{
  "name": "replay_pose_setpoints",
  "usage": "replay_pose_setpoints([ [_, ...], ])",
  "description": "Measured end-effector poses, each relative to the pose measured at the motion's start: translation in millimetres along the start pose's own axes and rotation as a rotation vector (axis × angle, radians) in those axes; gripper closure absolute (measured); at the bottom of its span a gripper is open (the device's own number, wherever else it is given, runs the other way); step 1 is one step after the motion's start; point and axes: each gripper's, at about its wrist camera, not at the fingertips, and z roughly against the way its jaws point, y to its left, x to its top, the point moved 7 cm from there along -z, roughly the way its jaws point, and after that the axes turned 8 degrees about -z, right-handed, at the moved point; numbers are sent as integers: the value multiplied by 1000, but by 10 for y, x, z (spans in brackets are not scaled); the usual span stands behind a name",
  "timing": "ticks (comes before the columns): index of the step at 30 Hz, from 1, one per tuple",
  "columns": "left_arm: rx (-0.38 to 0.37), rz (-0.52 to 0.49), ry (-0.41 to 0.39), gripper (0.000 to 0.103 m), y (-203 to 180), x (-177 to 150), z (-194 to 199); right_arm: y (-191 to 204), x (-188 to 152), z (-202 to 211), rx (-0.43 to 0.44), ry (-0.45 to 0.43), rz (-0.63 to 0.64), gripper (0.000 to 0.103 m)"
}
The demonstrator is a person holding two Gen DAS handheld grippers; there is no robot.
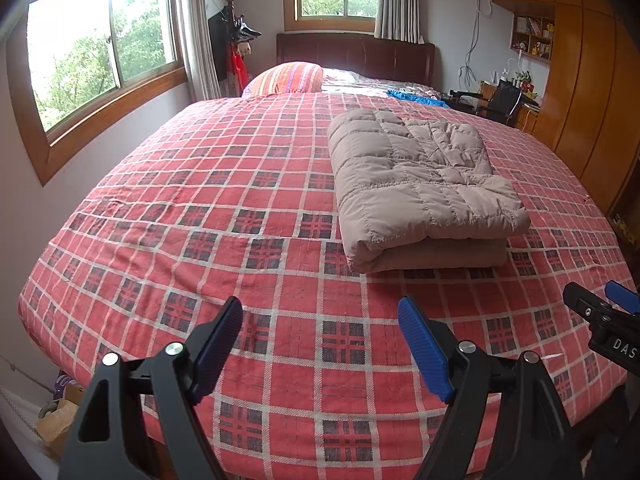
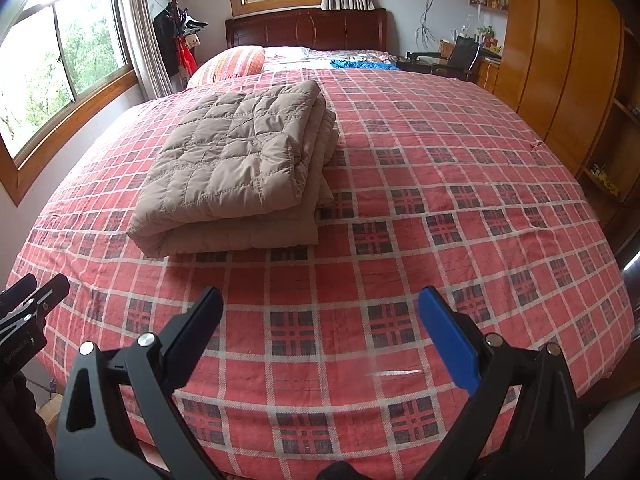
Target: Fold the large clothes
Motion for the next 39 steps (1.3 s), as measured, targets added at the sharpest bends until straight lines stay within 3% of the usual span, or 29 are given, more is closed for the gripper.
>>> replay_pose_setpoints([
  [39,-4,-10,-3,23,-7,33,-8,-22,-7,-2,-19,2,-16,5],
])
